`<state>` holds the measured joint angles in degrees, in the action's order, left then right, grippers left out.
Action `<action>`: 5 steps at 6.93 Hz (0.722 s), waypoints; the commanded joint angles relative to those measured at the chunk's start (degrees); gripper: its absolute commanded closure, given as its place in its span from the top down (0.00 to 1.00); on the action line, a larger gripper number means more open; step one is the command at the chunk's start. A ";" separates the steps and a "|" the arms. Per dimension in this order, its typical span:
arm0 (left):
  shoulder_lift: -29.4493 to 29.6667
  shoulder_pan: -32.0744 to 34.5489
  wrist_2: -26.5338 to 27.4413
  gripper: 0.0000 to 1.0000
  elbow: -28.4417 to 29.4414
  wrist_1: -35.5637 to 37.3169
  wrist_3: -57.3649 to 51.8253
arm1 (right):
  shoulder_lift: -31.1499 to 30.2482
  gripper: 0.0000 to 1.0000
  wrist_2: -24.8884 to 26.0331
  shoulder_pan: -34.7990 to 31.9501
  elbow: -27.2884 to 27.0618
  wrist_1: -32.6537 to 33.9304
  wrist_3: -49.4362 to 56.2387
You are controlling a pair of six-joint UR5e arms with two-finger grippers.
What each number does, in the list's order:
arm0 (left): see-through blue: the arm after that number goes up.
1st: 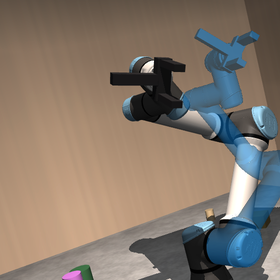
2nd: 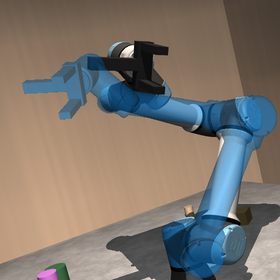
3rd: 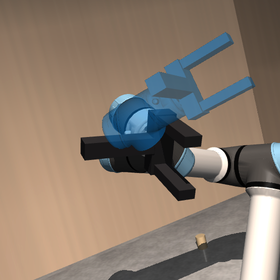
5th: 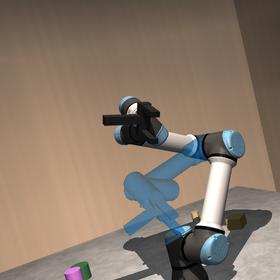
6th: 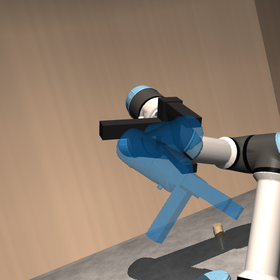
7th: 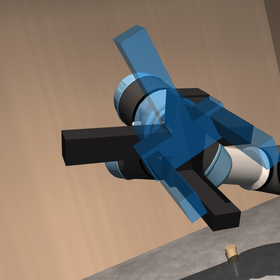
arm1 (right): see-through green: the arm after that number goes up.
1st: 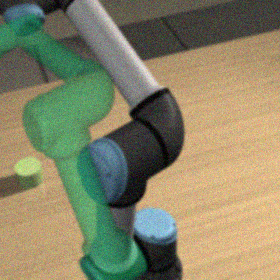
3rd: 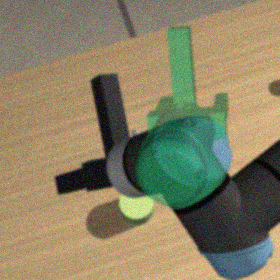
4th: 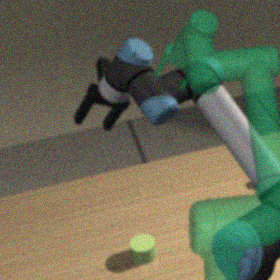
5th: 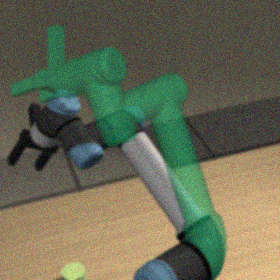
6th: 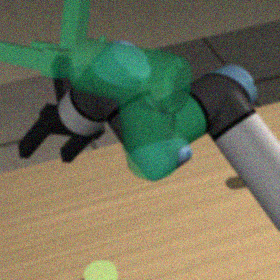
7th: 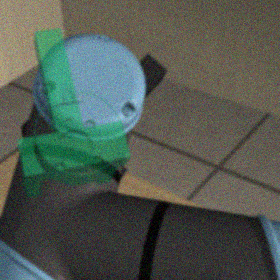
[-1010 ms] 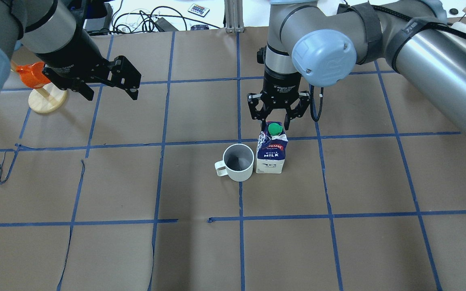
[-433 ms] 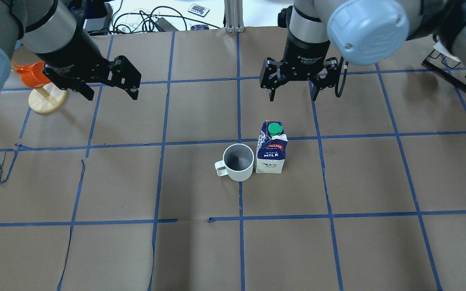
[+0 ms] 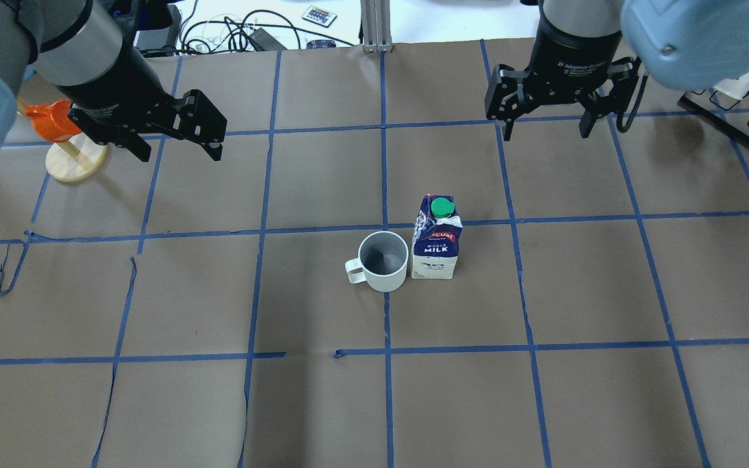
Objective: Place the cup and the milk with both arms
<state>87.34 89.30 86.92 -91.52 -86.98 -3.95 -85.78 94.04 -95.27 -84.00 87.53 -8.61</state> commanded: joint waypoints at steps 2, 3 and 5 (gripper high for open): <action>-0.15 0.09 0.70 1.00 0.19 -0.64 0.69 | -0.70 1.00 -0.52 0.87 -0.55 -2.00 2.35; -0.59 0.09 0.79 1.00 0.37 -2.39 1.66 | -0.79 1.00 -0.69 2.88 -0.55 -3.32 6.63; -0.59 0.09 0.79 1.00 0.72 -5.29 6.21 | -1.58 1.00 -2.98 5.00 -0.47 -3.68 6.94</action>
<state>86.80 89.38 87.68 -90.97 -90.60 -0.36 -86.94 91.87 -91.28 -84.50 84.19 -2.17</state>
